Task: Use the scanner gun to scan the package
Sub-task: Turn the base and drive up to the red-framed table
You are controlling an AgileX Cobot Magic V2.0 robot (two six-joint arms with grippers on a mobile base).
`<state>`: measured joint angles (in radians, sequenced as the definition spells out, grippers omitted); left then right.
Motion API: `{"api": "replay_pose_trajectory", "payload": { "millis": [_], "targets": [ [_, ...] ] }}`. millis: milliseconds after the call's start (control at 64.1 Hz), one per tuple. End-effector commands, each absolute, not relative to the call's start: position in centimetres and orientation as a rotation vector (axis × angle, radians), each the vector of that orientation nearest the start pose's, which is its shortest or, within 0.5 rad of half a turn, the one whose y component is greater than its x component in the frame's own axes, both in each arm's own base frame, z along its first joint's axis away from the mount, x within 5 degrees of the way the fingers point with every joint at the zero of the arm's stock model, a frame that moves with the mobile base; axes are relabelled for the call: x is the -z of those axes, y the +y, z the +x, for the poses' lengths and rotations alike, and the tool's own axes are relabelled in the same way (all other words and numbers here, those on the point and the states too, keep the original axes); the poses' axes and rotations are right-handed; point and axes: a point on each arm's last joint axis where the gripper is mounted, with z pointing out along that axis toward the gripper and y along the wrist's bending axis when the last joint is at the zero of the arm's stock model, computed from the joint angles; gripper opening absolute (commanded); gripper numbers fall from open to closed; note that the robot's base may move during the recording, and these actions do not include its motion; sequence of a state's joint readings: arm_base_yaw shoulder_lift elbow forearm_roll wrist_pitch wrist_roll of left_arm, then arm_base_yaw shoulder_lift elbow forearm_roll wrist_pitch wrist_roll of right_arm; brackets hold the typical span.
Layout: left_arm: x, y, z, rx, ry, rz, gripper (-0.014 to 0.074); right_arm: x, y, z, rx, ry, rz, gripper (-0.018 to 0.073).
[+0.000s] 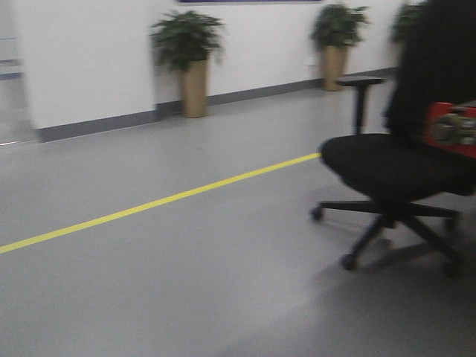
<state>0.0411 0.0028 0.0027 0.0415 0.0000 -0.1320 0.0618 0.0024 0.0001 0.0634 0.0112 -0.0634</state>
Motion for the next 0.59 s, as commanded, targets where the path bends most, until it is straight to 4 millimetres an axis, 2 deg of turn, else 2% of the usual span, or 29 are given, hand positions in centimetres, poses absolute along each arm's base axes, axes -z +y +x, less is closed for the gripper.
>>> {"api": "replay_pose_trajectory", "payload": {
  "millis": [0, 577],
  "targets": [
    [-21.50, 0.23, 5.59, 0.044, 1.461, -0.099, -0.0111, -21.41, 0.35, 5.60, -0.047, 1.473, -0.049, -0.0162],
    [-21.50, 0.23, 5.59, 0.044, 1.461, -0.099, -0.0111, -21.41, 0.35, 5.60, -0.047, 1.473, -0.049, -0.0162]
  ]
}}
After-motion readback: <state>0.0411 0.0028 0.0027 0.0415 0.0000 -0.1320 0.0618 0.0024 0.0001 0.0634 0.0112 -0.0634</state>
